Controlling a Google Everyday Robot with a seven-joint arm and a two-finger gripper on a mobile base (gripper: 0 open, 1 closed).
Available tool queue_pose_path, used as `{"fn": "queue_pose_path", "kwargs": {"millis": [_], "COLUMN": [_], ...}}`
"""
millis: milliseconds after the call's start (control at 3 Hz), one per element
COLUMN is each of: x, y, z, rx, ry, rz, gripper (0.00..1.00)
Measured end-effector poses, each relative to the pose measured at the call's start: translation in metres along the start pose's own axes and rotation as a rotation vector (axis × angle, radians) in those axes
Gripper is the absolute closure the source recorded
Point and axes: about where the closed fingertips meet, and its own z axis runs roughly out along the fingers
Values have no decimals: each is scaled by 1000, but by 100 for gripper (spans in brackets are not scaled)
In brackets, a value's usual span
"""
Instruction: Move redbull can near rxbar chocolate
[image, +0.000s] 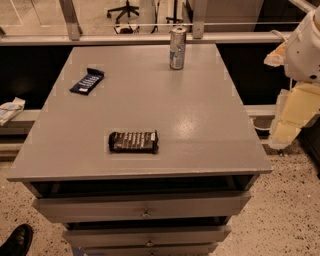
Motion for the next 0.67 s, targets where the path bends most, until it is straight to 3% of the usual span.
{"fn": "queue_pose_path", "kwargs": {"millis": [333, 667], "x": [-2, -30], "y": [-4, -53], "z": [2, 27], "rx": [5, 56], "ry": [-13, -176], "rz": [1, 19], "gripper": [0, 0]}}
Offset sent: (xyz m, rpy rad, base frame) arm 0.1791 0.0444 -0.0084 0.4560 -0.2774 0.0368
